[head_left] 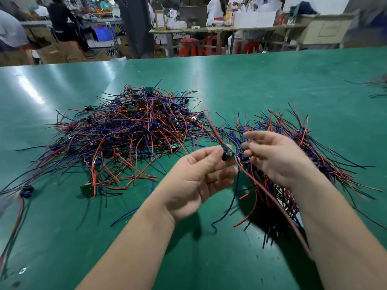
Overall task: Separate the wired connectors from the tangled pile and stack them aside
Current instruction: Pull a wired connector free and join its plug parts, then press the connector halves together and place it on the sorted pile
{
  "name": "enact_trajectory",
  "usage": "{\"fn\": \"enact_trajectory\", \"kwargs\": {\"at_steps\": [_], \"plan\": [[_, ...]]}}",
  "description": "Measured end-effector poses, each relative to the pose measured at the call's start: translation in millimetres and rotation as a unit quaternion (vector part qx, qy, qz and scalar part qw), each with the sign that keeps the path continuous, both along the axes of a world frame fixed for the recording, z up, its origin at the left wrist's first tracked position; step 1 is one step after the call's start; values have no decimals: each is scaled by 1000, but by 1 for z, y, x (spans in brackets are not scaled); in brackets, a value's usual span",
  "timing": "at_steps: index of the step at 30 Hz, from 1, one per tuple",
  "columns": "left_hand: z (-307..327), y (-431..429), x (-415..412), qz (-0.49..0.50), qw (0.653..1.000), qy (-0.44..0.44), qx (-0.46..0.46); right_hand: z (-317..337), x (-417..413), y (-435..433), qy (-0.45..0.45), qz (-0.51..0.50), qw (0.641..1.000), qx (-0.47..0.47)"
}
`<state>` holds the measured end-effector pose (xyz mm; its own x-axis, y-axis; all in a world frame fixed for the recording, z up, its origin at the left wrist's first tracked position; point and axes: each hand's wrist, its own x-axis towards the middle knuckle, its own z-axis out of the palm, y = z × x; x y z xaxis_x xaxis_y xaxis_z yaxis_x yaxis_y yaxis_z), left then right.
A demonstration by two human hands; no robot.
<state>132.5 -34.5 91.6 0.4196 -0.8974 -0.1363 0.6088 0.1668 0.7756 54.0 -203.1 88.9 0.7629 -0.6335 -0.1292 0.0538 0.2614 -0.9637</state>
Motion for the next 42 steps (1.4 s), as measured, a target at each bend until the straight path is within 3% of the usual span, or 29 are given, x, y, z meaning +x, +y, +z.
{"fn": "enact_trajectory", "kwargs": {"at_steps": [4, 11, 17, 21, 24, 27, 28, 30, 33, 38, 42], "plan": [[4, 1, 3, 34, 998, 61, -1, -5, 5, 19, -14, 157, 983, -93], [0, -3, 3, 108, 993, 21, 53, -2, 10, 33, -143, 126, 981, 22], [-8, -8, -5, 159, 976, -117, 94, -1, 17, 39, -113, 26, 987, 109], [-16, -11, -8, 203, 942, -243, 111, -5, 18, 39, -34, 61, 995, 73], [-21, -9, -6, 226, 900, -353, 116, -4, 16, 34, -23, 86, 993, 76], [-24, -6, -3, 205, 827, -508, 122, -1, 12, 28, -34, 87, 992, 90], [-24, -5, -3, 193, 818, -529, 118, 0, 12, 26, -28, 78, 993, 84], [-23, -7, -1, 182, 841, -495, 121, 0, 11, 24, -12, 57, 997, 47], [-20, -9, -2, 158, 907, -358, 157, -4, 12, 27, 12, 54, 998, -34], [-25, -10, -5, 180, 880, -400, 181, -9, 15, 38, 4, 84, 992, -90], [-21, -10, -2, 114, 928, -317, 159, -4, 13, 32, 9, 39, 995, -87]]}}
